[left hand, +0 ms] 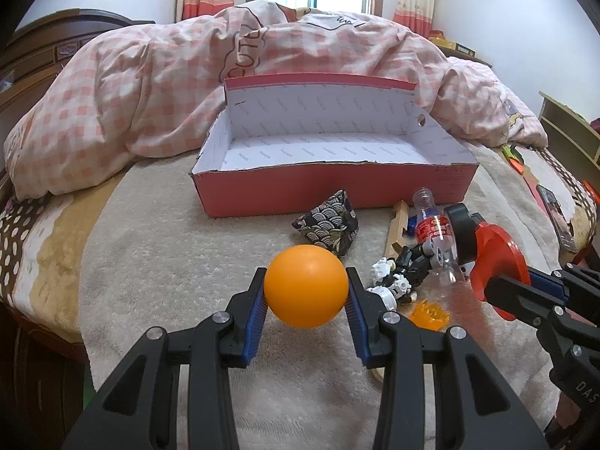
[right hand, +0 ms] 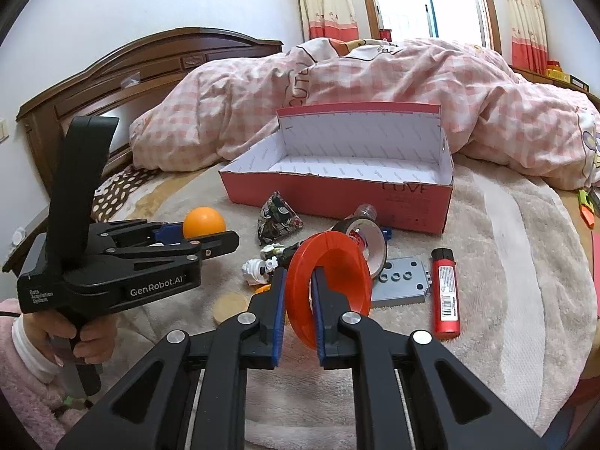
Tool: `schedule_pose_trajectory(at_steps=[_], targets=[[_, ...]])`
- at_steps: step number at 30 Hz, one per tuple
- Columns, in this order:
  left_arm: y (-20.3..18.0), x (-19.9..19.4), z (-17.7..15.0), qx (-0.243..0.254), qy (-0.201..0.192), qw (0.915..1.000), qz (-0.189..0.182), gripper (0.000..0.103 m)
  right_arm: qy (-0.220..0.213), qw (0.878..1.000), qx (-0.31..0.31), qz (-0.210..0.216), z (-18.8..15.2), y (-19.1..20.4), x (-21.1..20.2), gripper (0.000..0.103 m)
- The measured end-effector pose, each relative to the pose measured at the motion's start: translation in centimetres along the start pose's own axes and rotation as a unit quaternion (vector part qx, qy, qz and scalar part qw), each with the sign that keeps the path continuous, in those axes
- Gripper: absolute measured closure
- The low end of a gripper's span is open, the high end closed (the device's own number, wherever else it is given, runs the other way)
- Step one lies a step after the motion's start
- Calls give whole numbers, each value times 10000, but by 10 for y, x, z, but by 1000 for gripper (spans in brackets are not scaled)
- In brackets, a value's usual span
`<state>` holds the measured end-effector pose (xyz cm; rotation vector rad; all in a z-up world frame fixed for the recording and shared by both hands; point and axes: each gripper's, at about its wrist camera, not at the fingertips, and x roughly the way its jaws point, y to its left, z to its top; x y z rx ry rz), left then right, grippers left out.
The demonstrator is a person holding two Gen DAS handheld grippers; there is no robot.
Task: Organize objects
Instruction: 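Lift the orange ball with the left tool while the right tool lifts the red disc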
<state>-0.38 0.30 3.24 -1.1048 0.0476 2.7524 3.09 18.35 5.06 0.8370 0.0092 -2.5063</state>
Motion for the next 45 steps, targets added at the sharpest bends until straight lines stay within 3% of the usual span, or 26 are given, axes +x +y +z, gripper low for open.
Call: schedule_pose_trajectory(at_steps=[45], targets=[[-8,-18,16,130,-241,9994,-209,65,-364,9990,-86,231,12,8,-11,90]])
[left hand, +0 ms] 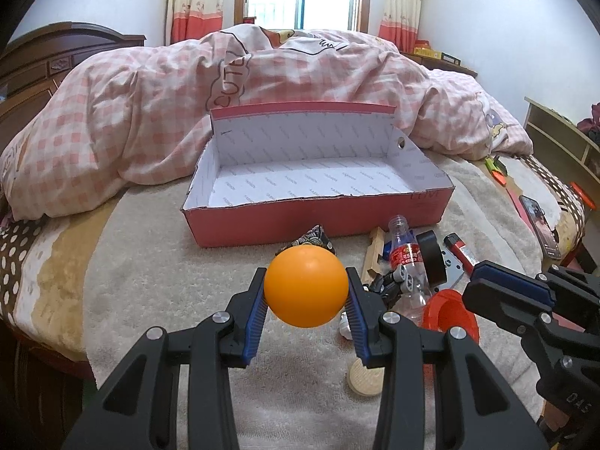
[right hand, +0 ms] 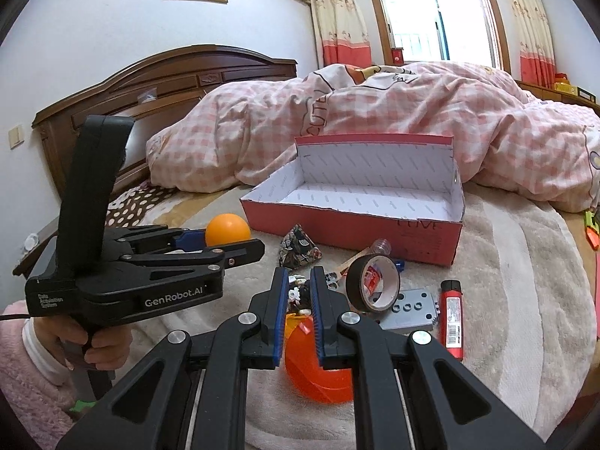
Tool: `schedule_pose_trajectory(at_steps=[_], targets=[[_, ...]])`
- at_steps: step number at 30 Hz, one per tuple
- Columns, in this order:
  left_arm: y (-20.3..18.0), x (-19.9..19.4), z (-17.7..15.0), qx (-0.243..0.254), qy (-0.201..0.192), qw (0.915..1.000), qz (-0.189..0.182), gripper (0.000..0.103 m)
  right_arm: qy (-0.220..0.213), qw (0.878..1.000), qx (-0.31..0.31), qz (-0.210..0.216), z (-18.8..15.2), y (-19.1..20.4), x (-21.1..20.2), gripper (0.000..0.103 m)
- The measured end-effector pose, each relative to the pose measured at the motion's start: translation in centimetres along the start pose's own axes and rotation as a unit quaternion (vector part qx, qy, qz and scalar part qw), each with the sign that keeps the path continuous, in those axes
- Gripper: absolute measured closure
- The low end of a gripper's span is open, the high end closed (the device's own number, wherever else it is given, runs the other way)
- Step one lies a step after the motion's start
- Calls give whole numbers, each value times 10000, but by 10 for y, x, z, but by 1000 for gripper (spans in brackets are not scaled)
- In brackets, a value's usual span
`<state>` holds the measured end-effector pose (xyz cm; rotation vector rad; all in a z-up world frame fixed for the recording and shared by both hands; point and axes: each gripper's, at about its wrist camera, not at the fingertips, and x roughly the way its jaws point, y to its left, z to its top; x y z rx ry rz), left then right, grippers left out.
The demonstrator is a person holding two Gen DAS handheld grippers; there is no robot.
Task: Organize objects
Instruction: 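Lift the orange ball with the left tool while the right tool lifts the red disc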
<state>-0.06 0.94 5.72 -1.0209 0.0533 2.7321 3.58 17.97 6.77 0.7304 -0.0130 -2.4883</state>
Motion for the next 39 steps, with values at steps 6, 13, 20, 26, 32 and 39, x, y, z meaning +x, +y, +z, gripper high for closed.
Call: schedule_pose_trajectory(at_steps=[6,13,20,26,32,39], targets=[[0,3,-3,-31,70,10000,14,65,111,9999,35,-52,-5,-5,-1,90],[2,5,-5,-63,104,9999,-1,65,461,9988,174,-68,-15,-16,6,89],[7,7,-6,-146,138,9998,-2,65,928,9948,-208,-378,-31,-6,11,44],[6,8,-8,-135,164,9998,-21,64,1004,9894,-630,-841,-36,-2,24,26],[8,9,-8,-150,184,9997,-7,64,1257,9888,-389,-698,-37,-7,44,26],[9,12,-8,-159,235,9996,-10,65,1279,9902,-171,-527,-36,-12,44,35]])
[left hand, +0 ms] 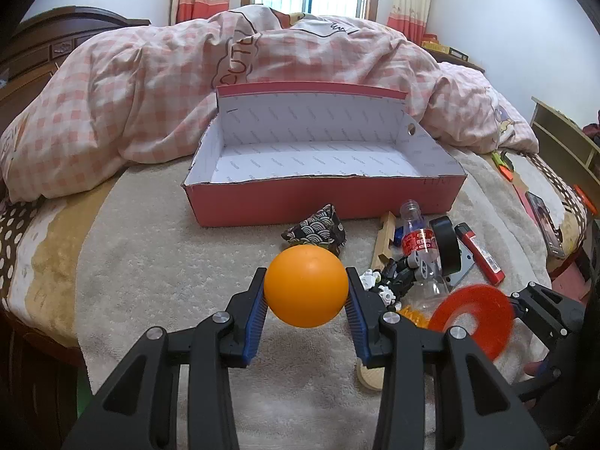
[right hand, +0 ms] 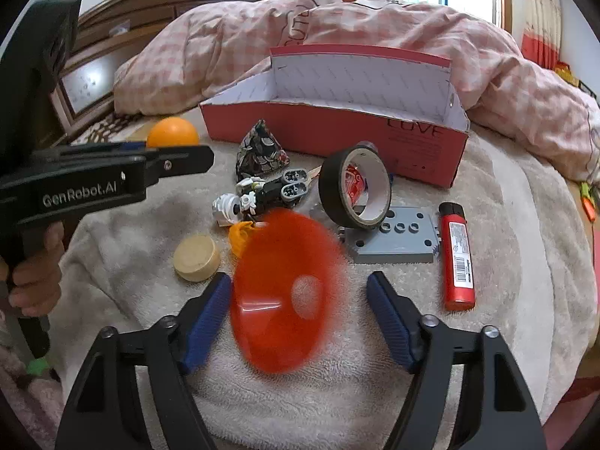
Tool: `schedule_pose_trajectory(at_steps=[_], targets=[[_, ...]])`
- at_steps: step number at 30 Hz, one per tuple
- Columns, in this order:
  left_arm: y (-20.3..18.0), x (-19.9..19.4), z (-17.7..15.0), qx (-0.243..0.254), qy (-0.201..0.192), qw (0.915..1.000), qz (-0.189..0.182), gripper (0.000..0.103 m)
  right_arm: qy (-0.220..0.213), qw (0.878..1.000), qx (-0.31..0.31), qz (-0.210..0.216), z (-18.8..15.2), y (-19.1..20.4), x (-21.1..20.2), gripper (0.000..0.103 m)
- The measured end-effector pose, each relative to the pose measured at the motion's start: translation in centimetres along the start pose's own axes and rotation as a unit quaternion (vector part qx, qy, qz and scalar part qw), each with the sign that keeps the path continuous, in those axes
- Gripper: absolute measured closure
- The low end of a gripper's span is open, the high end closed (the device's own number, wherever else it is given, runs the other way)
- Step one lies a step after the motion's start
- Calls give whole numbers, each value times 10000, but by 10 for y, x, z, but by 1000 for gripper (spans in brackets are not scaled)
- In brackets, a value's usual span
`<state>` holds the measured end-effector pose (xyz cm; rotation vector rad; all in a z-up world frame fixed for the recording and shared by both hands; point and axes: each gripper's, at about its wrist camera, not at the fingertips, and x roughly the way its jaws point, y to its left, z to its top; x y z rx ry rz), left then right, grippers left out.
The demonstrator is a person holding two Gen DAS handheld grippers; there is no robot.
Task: Organize objects
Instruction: 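Lift the orange ball with the left tool while the right tool lifts the red disc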
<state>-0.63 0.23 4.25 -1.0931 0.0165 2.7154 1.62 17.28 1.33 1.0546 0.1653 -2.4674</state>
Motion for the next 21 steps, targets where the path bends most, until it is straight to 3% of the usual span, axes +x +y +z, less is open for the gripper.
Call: schedule_pose_trajectory(at_steps=[6,21], targets=[[-1,-1,0,13,-11,10000,-2,64,-131,9990,357,249,-1,-8,-7,35],[-1,-6,3,17,-83,10000,-26,65,-630,9963,324,486,8,-1,-34,35]])
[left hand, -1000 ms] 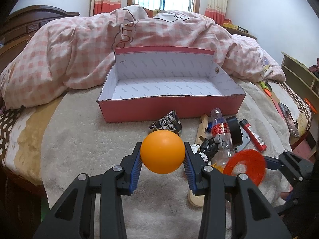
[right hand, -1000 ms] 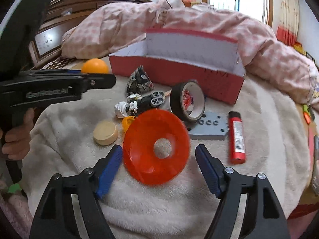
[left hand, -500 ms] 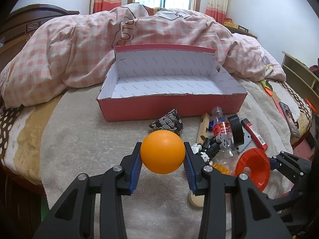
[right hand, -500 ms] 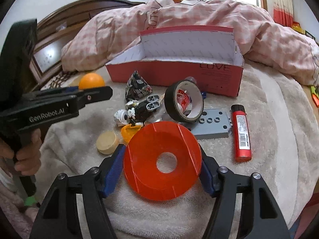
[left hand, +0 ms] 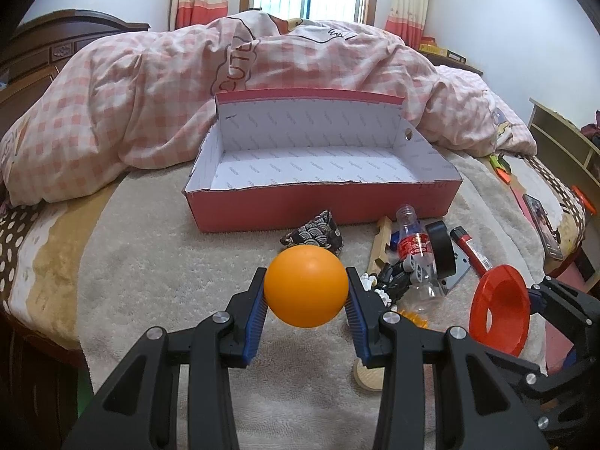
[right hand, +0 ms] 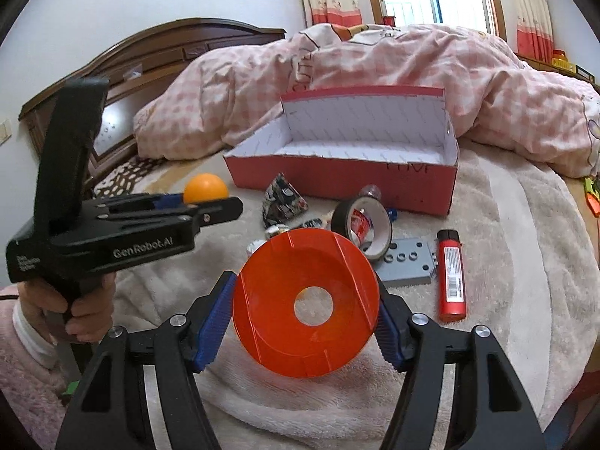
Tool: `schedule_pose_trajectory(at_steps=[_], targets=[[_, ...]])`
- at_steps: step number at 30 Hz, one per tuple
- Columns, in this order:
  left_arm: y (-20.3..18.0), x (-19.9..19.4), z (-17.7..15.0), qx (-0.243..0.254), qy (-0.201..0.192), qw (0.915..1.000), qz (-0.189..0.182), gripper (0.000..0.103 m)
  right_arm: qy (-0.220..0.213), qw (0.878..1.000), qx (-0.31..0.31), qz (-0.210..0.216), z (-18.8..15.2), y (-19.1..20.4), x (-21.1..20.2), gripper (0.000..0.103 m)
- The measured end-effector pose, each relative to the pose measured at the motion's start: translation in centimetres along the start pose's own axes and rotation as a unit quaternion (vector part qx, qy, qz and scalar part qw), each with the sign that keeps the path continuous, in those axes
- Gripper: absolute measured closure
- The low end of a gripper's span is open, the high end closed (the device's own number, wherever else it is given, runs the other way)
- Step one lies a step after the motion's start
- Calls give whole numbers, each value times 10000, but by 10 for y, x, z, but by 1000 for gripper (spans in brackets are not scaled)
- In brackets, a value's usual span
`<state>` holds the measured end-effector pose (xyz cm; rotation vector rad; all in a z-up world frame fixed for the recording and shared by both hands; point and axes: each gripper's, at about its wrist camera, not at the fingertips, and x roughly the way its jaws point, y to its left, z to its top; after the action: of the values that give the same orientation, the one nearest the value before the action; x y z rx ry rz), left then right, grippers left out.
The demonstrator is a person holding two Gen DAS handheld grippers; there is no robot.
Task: Organize objects
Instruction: 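Lift the orange ball with the left tool while the right tool lifts the red disc, then carry both into the shoebox and open both tools to release them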
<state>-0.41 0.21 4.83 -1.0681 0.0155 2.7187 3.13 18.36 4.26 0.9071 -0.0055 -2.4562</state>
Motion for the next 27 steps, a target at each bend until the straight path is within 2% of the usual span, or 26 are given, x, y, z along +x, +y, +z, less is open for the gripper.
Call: schedule_pose_trajectory(at_steps=[17,24,27], targets=[[-1,3,7,68,-80,9999,32,65,-108,9998,111,78,12,-7,5,35],[3,3,25,49,-265,9996,11,64,-173,9997,81,123,33,-11,10,35],[4,6,37,102,-380,9991,128,64,-166,9998,-17,79,42,-11,14,35]])
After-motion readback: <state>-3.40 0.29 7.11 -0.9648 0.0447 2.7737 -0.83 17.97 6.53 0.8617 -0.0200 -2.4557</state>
